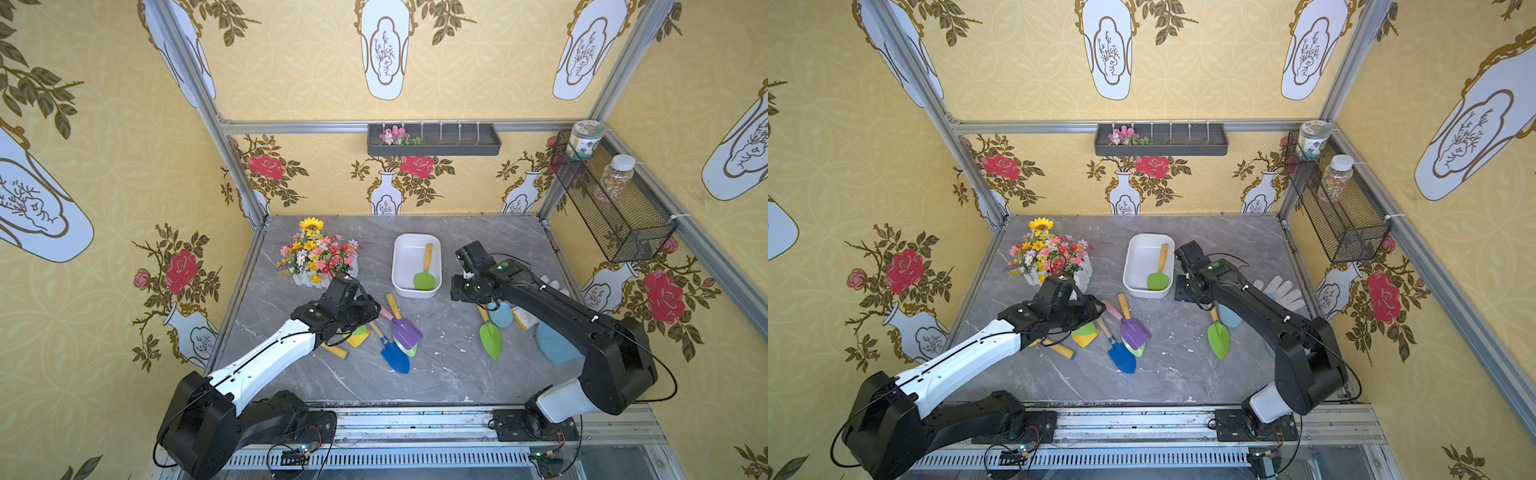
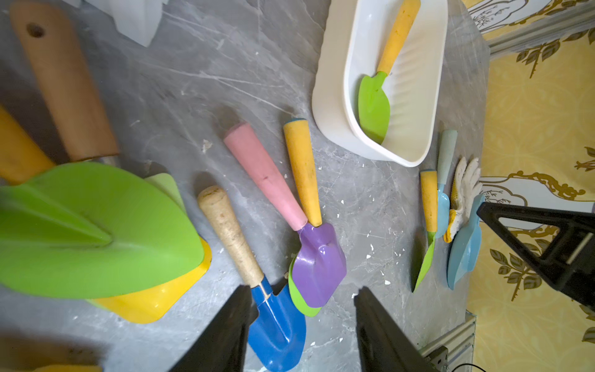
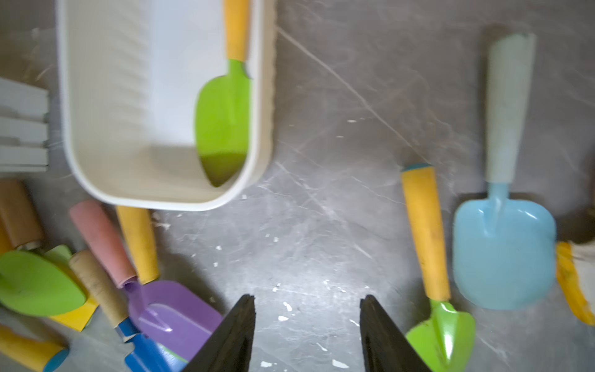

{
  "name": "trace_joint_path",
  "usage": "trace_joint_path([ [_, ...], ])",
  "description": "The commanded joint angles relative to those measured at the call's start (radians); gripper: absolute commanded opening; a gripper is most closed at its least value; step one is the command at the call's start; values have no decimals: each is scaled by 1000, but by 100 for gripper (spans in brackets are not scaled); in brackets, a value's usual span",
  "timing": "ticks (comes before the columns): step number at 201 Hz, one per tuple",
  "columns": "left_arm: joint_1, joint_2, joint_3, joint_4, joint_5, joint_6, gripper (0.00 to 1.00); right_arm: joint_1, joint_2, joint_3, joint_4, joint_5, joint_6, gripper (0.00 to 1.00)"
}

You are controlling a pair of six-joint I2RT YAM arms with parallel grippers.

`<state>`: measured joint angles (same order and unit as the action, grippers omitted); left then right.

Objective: Put the shovel into the storage box
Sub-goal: Pick up the shovel from the center of the board.

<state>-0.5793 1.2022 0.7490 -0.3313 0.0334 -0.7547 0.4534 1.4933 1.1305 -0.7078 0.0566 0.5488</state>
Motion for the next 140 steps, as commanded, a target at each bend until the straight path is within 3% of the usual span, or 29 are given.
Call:
trace_joint_path([
  [1, -13, 50, 22, 60, 53, 26, 56, -61, -28, -52, 16, 2, 19, 55],
  [53, -59, 131, 52, 101, 74, 23, 56, -177, -20, -142, 52, -8, 8, 51],
  [140, -91, 155, 22, 147, 94, 4, 56, -213, 60, -206, 129, -9, -10, 42],
])
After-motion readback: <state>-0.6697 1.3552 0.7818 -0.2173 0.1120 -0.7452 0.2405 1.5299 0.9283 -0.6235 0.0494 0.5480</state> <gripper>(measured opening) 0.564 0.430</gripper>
